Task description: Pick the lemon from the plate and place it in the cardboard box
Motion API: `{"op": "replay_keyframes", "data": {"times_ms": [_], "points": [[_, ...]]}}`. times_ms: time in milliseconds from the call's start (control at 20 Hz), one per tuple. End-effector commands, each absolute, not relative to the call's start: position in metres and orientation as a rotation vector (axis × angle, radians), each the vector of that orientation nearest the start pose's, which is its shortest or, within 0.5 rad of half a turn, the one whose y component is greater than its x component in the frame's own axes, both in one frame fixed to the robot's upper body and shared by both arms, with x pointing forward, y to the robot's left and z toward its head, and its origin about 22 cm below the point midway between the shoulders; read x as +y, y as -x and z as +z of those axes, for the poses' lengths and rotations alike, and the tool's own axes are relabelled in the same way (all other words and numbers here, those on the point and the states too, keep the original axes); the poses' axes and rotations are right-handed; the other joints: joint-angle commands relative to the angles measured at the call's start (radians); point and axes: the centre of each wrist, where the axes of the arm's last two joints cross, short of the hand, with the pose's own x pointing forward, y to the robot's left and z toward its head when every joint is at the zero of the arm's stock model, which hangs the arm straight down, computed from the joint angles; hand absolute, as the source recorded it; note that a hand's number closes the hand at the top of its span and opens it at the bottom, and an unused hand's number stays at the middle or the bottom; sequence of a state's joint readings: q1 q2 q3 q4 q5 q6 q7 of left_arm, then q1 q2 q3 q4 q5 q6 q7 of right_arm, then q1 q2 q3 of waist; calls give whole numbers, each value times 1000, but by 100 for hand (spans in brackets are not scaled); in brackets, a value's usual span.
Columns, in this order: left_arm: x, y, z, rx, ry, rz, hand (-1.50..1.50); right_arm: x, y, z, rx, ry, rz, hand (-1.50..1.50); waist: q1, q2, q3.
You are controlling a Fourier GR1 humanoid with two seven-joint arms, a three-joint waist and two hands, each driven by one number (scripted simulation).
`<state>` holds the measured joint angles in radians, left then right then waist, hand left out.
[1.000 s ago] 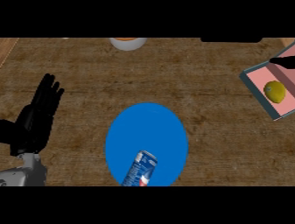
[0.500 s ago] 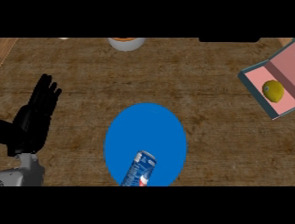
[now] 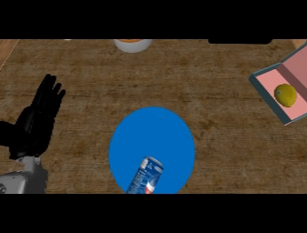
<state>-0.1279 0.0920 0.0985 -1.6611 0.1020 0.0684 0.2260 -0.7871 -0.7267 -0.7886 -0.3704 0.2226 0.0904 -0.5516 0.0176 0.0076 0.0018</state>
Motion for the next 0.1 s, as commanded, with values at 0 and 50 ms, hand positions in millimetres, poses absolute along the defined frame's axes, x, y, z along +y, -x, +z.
{"op": "replay_keyframes", "data": {"times_ms": [0, 50], "points": [[252, -270, 63, -1544, -42, 86, 0, -538, -314, 115, -1856, 668, -222, -150, 9, 5, 1], [244, -284, 68, -1555, -44, 86, 0, -527, -323, 108, -1859, 689, -284, -150, 6, 5, 1]]}}
